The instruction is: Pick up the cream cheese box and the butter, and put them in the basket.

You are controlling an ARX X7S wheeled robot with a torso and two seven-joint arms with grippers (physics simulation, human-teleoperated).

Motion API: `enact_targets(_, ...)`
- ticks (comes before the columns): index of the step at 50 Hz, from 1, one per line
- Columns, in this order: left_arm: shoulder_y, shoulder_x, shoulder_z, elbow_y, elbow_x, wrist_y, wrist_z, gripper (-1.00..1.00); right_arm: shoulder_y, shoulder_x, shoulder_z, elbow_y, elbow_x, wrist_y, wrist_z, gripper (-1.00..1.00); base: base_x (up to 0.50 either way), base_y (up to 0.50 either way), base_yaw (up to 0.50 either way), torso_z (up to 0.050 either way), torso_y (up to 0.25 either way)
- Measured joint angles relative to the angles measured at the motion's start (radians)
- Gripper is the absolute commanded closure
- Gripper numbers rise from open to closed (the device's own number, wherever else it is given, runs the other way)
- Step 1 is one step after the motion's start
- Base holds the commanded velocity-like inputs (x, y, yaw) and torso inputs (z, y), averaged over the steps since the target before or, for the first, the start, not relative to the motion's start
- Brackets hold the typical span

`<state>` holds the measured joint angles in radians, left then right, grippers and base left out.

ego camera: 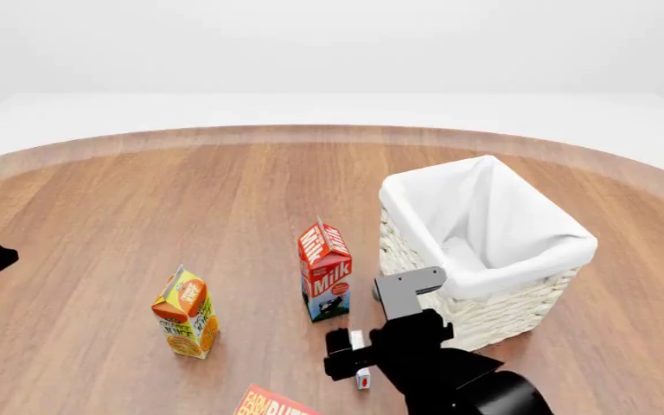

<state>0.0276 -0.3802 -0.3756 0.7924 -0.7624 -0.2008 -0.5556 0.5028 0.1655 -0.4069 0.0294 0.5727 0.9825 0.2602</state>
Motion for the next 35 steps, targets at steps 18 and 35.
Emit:
enact_targets(18, -0.001, -0.005, 0.002, -0.002, -0.003, 0.003, -0.004, -1.00, 0.001, -0.002, -0.016, 0.048, -0.001, -0.032, -0.009, -1.00, 0.00, 0.00, 0.00, 0.000, 0.000)
enact_targets(35, 0.002, -0.009, 0.004, -0.002, -0.004, 0.007, -0.007, -1.00, 0.002, -0.007, -0.034, 0.099, -0.006, -0.066, -0.019, -1.00, 0.00, 0.00, 0.00, 0.000, 0.000)
